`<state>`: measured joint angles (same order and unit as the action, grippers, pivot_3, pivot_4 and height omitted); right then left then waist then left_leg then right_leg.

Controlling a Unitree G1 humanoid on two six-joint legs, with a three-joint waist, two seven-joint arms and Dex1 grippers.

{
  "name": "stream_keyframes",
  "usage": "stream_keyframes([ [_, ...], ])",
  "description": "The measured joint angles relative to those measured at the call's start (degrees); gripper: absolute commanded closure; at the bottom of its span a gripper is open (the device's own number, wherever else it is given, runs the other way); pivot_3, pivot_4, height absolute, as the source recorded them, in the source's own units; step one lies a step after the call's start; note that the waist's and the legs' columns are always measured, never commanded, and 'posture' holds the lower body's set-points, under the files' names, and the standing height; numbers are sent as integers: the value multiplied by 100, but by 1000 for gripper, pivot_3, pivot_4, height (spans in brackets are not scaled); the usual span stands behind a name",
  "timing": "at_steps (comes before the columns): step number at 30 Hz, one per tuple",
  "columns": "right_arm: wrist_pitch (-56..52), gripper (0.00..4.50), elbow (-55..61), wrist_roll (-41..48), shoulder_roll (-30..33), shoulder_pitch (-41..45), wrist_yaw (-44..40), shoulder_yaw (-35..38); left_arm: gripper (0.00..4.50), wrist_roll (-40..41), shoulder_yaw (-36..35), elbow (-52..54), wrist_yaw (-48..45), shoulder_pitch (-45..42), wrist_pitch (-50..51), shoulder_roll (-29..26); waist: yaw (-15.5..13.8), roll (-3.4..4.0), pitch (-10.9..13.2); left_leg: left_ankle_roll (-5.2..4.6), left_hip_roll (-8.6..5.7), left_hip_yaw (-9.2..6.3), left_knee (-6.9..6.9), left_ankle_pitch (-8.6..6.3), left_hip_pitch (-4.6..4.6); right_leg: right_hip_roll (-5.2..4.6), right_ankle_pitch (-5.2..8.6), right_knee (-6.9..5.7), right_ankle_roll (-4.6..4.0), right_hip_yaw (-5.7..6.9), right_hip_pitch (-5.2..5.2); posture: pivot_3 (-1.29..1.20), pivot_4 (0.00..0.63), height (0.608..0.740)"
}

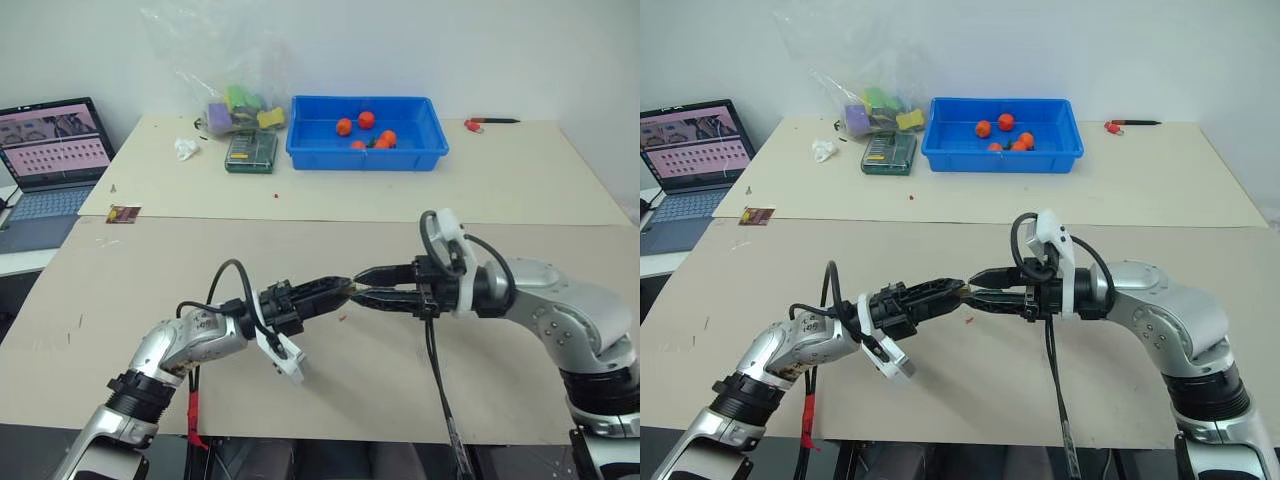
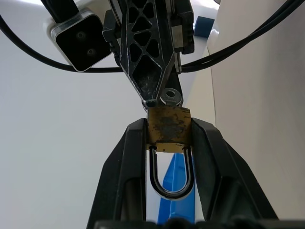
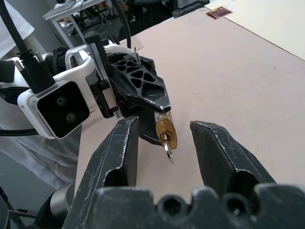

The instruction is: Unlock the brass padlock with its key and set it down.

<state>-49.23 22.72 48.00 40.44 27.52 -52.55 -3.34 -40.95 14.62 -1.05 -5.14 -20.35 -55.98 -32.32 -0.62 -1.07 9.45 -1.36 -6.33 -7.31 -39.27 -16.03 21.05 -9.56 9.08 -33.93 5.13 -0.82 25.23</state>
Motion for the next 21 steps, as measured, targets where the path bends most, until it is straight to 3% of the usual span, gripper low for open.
stream_keyframes([
  [11,10,2281,-73,-171,-249,71,-19,-101,3686,1,0,0,0,2,73,2,5,0,0,2,3,0,0,-1,0,5,-2,-1,-3,0,1,0,150,740],
  [14,9,2918,-73,-176,-298,71,2,-120,3686,1,0,0,11,4,72,1,1,0,0,3,4,0,0,0,0,5,-2,-2,-4,0,1,0,150,740],
  [18,10,4263,-80,-252,-310,72,24,-137,3686,13,1,0,18,4,71,-3,1,0,0,4,3,0,0,0,0,5,-3,-2,-4,0,2,0,150,740],
  [21,11,4356,-78,-286,-310,79,17,-138,3686,30,12,0,6,4,87,1,3,0,0,4,4,0,0,0,0,6,-3,-2,-4,0,2,0,150,740],
])
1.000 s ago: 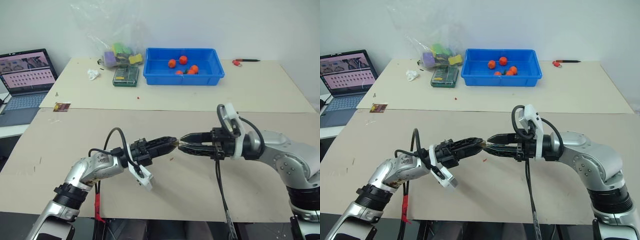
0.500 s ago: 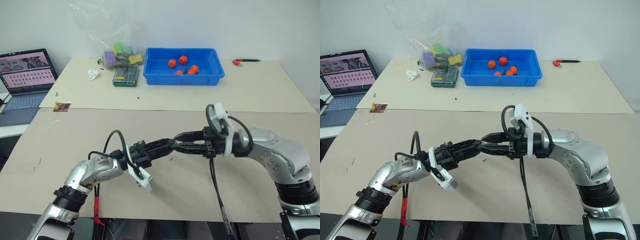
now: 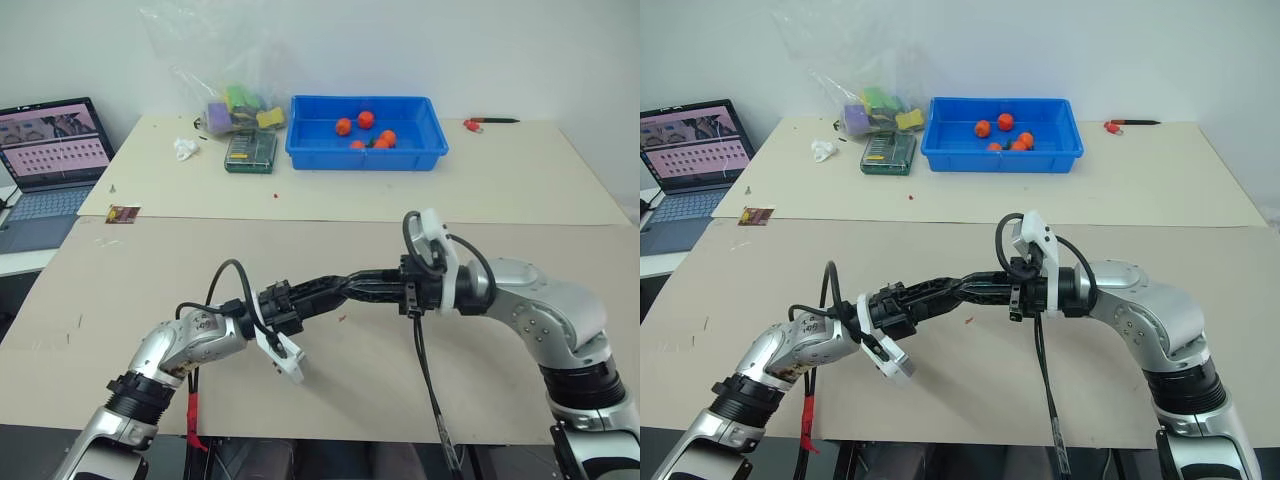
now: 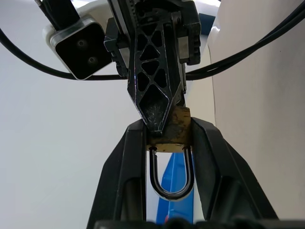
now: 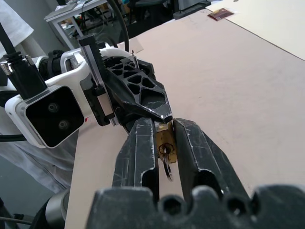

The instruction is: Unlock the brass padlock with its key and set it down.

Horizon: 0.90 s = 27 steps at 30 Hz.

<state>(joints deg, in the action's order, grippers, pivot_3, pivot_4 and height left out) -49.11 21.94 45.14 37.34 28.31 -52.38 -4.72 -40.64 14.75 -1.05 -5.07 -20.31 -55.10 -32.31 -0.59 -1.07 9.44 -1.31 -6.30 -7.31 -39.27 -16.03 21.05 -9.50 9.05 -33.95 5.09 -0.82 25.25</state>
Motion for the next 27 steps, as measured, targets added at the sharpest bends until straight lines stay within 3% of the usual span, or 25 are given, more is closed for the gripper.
stream_keyframes([
  [8,2,4356,0,-13,0,1,-9,-1,3686,113,11,-6,-105,0,48,1,0,0,0,0,0,0,0,0,0,0,0,0,0,0,0,0,150,740],
  [10,6,4356,0,-36,0,1,-9,-12,2683,249,41,-36,-204,0,62,1,0,0,0,0,0,0,0,0,0,0,0,0,0,0,0,0,150,740],
  [11,6,4356,-1,-53,-1,0,-14,-26,2518,297,49,-58,-244,0,79,1,-1,0,0,0,0,0,0,0,0,0,0,0,0,0,0,0,150,740],
  [14,6,4356,-2,-58,-1,-4,-45,-130,1304,647,56,-112,-419,-2,173,-4,5,0,0,0,1,0,0,0,0,1,0,0,0,0,1,0,150,740],
  [18,6,4356,-3,-60,-1,-4,-69,-136,14,1090,85,-121,-651,-1,311,3,2,0,0,0,1,0,0,0,0,1,0,0,0,0,1,0,150,740],
  [27,6,4356,-52,-109,2,-2,-107,-129,14,2206,117,-648,-1523,270,983,-171,37,0,0,0,2,-1,0,0,-1,4,0,-1,0,0,2,0,150,740],
])
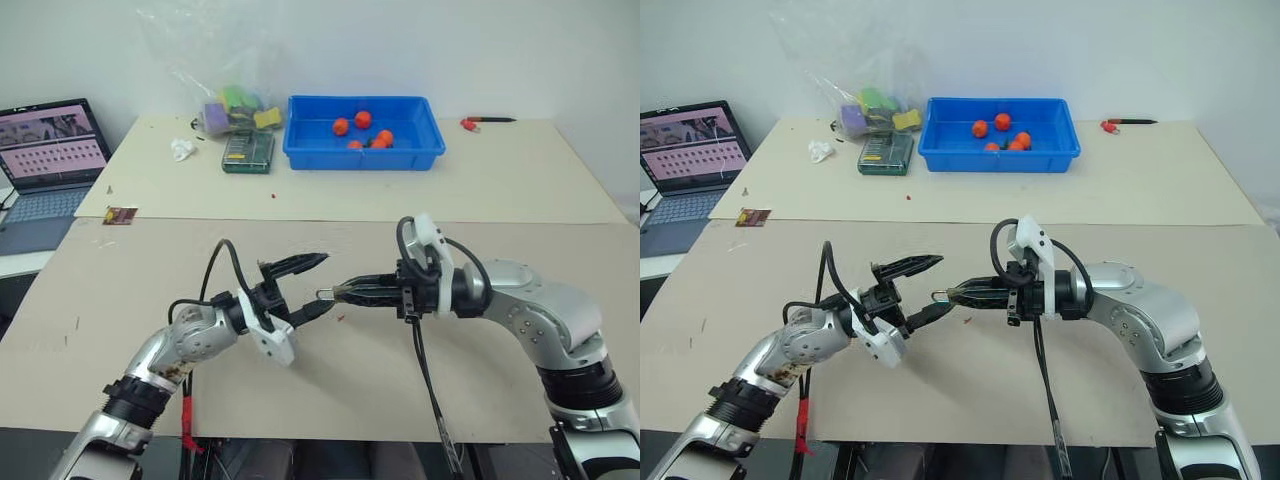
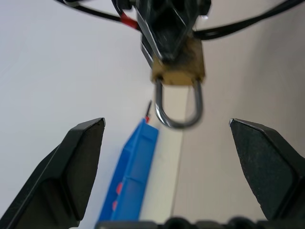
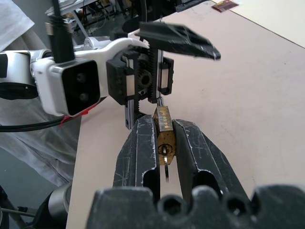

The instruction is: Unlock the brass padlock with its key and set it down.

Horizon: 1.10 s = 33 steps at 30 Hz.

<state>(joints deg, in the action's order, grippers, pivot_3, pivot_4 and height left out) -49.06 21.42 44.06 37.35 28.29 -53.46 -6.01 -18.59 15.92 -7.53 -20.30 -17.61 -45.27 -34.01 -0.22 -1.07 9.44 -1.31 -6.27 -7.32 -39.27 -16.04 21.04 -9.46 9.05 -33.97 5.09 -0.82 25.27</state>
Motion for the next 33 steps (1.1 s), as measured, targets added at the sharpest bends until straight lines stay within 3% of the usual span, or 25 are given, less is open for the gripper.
stream_keyframes([
  [1,0,4356,-2,1,4,6,-4,5,14,297,-24,-70,-140,0,256,46,0,0,0,0,1,0,0,0,0,1,0,0,0,0,0,0,150,740],
  [4,-2,4356,-11,4,35,30,-9,44,729,1291,-144,-104,-639,-1,1112,275,-1,0,0,0,1,-1,0,0,0,0,0,-2,0,1,0,0,150,740],
  [9,-12,4356,-71,14,140,78,-22,237,2798,3285,-225,379,-1758,57,3100,563,32,0,0,-2,1,-1,0,-1,3,0,0,-5,0,0,1,0,150,740],
  [11,-15,4356,-78,16,146,84,-30,250,3360,4151,-253,788,-2044,108,4160,589,49,0,0,-2,1,-1,0,-1,3,0,0,-4,0,0,1,0,150,740],
  [13,-17,4356,-85,17,149,88,-39,254,4304,5632,-380,1431,-2247,238,5815,577,109,0,0,-6,4,-2,0,-3,2,1,1,-9,1,-2,2,0,150,740],
  [14,-17,4356,-88,16,151,88,-39,255,4469,6071,-414,1625,-2288,271,6288,576,120,0,0,-6,5,-2,0,-4,1,2,1,-9,1,-2,1,0,150,740],
  [16,-21,4356,-94,20,151,88,-42,256,4469,6848,-554,1918,-2297,285,7144,623,127,0,0,-4,9,-2,0,-2,-3,9,1,-4,1,-2,0,0,150,740],
  [20,-24,4356,-93,36,167,63,-59,284,4469,7281,-929,1942,-2170,170,7810,671,106,-1,0,7,13,-1,0,4,-12,15,1,-3,-3,-2,-3,0,150,740],
  [30,-23,4356,-93,39,172,5,-124,291,4469,7280,-1162,1963,-2204,29,8384,818,92,-1,0,13,13,-1,0,4,-12,14,-3,0,-14,-4,-5,0,150,740],
  [33,-24,4356,-70,85,174,3,-159,293,4469,7264,-1082,2286,-2492,72,8546,644,98,-1,1,13,13,0,1,3,-11,15,-2,0,-17,-4,-3,0,150,740],
])
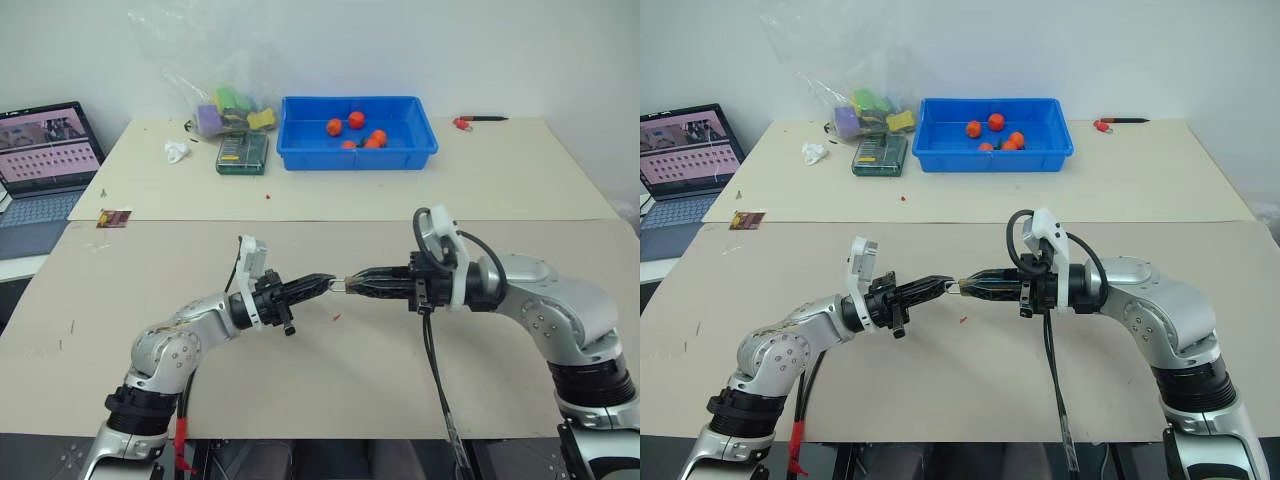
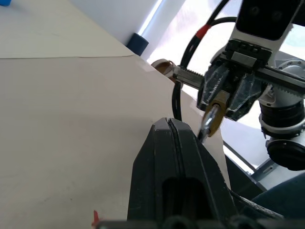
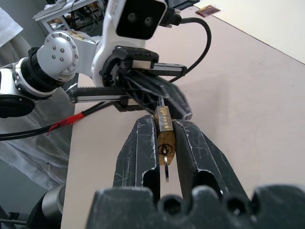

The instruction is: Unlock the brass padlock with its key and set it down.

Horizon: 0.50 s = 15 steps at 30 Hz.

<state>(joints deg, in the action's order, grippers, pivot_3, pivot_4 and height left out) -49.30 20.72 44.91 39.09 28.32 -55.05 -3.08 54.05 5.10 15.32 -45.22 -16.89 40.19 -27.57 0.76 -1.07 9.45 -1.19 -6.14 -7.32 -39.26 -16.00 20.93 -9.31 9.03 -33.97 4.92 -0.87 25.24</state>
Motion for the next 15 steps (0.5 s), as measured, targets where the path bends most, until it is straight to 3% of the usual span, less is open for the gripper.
stream_keyframes([
  [15,-86,4356,46,105,24,18,-111,-19,4469,40,-141,193,-128,105,446,-33,-10,0,0,1,1,0,2,-1,-2,0,0,1,-2,0,-1,0,150,740],
])
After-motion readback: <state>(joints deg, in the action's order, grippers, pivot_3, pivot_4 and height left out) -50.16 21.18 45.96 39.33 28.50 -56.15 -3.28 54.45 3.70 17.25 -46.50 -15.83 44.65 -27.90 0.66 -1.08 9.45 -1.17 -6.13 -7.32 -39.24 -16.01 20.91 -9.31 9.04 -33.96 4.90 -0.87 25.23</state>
